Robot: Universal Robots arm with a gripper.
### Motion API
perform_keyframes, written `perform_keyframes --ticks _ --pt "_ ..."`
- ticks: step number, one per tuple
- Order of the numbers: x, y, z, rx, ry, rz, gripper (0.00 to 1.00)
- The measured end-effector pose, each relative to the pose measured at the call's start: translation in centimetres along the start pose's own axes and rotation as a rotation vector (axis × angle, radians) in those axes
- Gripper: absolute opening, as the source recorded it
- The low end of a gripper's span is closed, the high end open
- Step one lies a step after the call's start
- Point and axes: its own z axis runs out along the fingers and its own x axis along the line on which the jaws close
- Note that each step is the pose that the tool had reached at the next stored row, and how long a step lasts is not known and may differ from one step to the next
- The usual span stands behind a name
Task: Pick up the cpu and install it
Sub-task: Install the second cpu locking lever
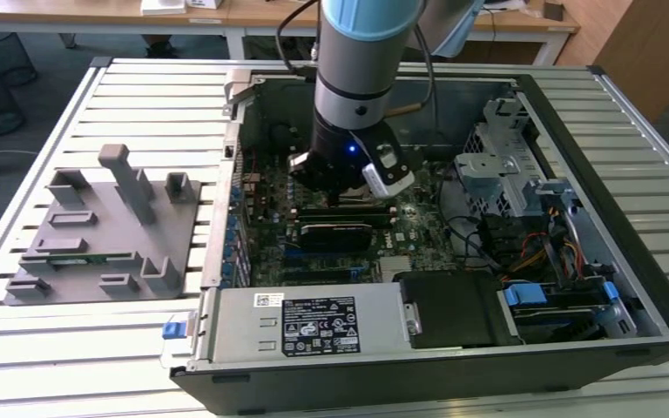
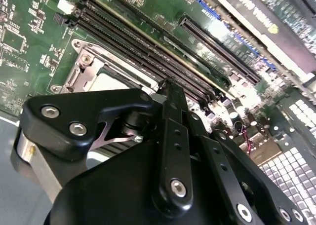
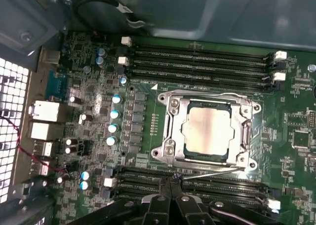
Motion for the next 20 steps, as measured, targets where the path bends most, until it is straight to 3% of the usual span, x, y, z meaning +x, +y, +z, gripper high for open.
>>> perform_keyframes --ticks 2,6,8,11,12,20 --pt "0.0 -0.07 0.23 -0.009 -0.0008 0.0 0.11" --pt "0.04 -0.59 0.56 -0.0415 -0.0038 -0.002 0.11" --pt "0.06 -0.75 0.61 -0.064 -0.0057 -0.004 0.11" --pt "0.08 -1.04 0.64 -0.1083 -0.0099 -0.006 0.11" --pt "0.1 -1.19 0.67 -0.1122 -0.0103 -0.006 0.11" --pt "0.21 -2.16 0.86 -0.1138 -0.0104 -0.006 0.11"
